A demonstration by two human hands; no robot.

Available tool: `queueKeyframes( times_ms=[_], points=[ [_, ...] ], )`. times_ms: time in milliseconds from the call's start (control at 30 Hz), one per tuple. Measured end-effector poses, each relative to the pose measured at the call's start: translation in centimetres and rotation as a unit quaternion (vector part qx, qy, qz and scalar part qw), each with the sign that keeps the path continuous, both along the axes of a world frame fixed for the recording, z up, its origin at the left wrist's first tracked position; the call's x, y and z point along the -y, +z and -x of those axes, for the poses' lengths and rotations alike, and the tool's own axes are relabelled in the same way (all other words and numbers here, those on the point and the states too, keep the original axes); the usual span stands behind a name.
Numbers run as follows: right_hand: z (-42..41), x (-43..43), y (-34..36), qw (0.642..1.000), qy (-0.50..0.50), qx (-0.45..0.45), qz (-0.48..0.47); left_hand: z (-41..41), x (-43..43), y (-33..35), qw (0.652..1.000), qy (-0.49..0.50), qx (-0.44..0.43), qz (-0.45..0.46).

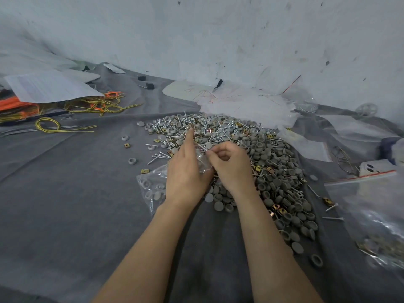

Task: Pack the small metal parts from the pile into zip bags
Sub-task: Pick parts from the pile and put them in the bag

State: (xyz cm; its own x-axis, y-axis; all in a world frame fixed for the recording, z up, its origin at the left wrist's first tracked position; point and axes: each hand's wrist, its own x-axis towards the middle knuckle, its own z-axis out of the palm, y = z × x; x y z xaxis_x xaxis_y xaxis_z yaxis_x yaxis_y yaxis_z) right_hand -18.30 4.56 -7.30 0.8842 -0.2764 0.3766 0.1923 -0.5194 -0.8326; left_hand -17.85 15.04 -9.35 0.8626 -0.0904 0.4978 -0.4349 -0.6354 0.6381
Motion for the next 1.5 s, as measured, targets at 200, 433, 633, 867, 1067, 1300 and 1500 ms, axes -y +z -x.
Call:
queueKeyframes(
  times_ms=[200,433,633,867,1067,1300,1500],
  points=[
    [0.3,-0.5,0.2,0.997,0.075,-0.026,0.015,-0.1,-0.1,0.1,1.000,0.005,0.000,-0.004],
    [0.3,-0.5,0.2,0.999,-0.022,0.010,0.037,-0.1,0.0,0.1,1.000,0.007,-0.001,0.013],
    [0.0,0.7,-1.1,0.951,-0.126,-0.107,0.260,-0.1,-0.1,0.1,1.000,0.008,0.000,0.009],
    [-0.3,0.7,-1.7,0.946,-0.174,-0.118,0.245,0.0,0.0,0.1,1.000,0.011,0.001,0.010],
    [-0.2,0.8,-1.4,0.955,-0.199,-0.094,0.201,0.0,0.0,0.0,1.000,0.008,0.005,0.012],
    [0.0,1.1,-1.0,0.933,-0.169,-0.163,0.272,0.0,0.0,0.0,1.000,0.007,0.003,0.010],
    [0.1,0.9,-0.7,0.945,-0.198,-0.131,0.226,0.0,0.0,0.0,1.000,0.010,0.002,0.010]
  ],
)
